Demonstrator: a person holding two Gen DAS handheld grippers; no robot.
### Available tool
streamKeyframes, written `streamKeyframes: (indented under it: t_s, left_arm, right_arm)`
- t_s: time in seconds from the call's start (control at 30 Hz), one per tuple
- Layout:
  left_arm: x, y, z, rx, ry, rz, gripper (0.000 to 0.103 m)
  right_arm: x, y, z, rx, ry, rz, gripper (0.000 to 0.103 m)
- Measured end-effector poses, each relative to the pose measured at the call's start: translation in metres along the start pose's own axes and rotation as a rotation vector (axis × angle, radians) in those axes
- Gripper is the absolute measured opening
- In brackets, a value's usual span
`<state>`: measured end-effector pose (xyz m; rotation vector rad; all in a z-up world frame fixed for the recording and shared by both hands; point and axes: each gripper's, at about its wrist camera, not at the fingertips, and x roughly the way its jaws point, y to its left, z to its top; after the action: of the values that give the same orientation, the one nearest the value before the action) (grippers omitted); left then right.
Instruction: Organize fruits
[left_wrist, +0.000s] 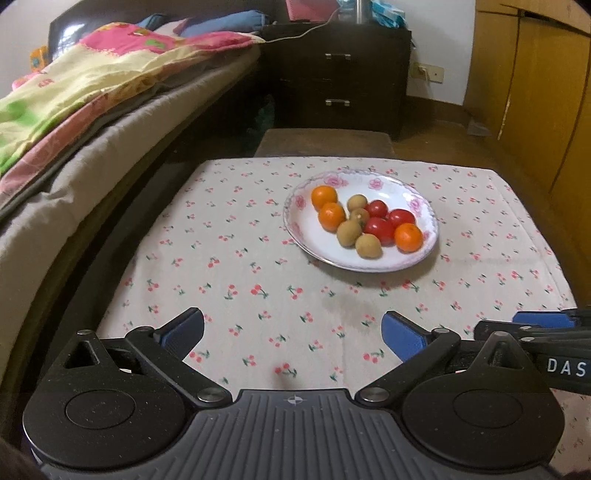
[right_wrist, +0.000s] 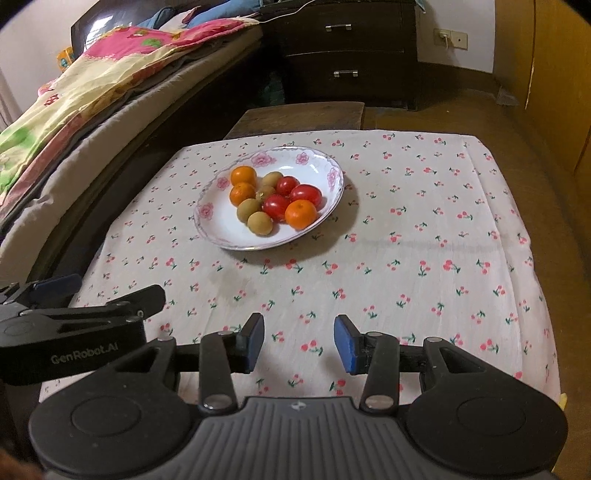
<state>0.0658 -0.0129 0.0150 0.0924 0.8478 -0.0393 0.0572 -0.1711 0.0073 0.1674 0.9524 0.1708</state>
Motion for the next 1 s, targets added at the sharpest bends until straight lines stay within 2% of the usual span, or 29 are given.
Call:
streamKeyframes:
  t_s: [0.23,0.43,0.6,0.73,1.0]
  left_arm:
    - [-0.003,0.004,-0.011,-0.020,0.035,-0.018,0.103]
    - [-0.005,-0.005,-0.019,0.055,0.021,0.054,0.103]
    - [-0.001,0.000,-0.024,0.009,0.070,0.019,0.103]
    - [-0.002,0.001,-0.026,-0.001,0.077,0.023,0.103]
    - [-0.003,-0.002,-0.032,-0.002,0.099,-0.019,0.103]
  right_arm:
    - [-0.009,0.003,-0.012,0.006,-0.002,0.008,0.043]
    - [-0.011,0.004,-0.017,0.006,0.000,0.006,0.043]
    - [-0.010,0.005,-0.022,0.004,0.015,0.005,0.043]
    - [-0.008,0.005,-0.025,0.007,0.028,-0.003,0.043]
    - [-0.008,0.008,-0.029,0.000,0.037,-0.004,0.043]
